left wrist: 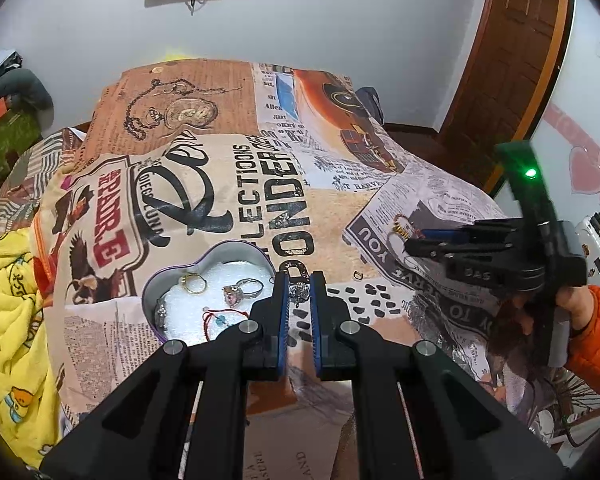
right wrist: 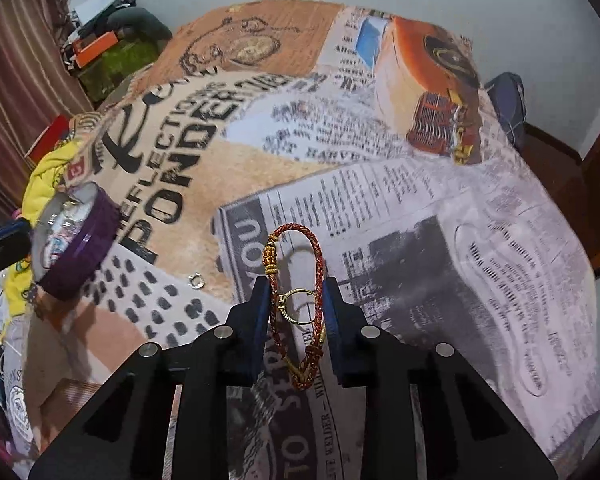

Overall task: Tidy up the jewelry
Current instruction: 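Lift and carry the braided bracelet toward the heart tin with the right tool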

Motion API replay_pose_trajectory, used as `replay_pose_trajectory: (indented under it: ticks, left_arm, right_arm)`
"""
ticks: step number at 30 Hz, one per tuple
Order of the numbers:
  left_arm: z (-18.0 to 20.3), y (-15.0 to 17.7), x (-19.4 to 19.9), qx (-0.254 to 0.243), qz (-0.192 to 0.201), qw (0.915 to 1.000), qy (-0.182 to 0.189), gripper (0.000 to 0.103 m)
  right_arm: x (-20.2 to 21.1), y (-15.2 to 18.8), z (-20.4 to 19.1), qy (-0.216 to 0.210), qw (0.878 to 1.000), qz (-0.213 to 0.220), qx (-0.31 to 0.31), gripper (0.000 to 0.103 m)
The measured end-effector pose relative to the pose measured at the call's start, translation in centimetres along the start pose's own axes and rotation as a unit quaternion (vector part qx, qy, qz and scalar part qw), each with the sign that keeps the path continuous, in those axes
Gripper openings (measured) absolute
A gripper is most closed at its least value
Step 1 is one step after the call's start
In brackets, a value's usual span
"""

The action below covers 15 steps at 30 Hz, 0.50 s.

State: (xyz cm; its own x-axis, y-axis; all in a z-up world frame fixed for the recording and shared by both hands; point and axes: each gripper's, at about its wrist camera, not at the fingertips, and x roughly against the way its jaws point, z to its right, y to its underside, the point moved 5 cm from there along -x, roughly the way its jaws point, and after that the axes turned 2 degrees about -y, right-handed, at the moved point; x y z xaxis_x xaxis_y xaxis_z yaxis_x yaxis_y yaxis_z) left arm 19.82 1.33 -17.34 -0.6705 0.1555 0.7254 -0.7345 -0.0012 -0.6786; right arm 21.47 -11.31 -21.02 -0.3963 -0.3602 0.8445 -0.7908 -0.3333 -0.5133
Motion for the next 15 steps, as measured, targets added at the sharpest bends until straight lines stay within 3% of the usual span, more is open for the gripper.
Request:
replay_pose_trajectory:
  ticks: [7,15]
  left_arm:
    - [-0.8,-0.7,1.4,0.008,0.017,0.9998,-0.006,0.008]
    - [-2.4,-0.3,3.2,0.015,0.026,0.9994,-0.02,0.008]
  right_arm:
    - [3.8,-1.5,-2.1,-0.008,0.999,0.048,0.025,0.024]
    - [6.1,-2.0,-6.9,-0.057,0.993,0.081,0.061,0.024]
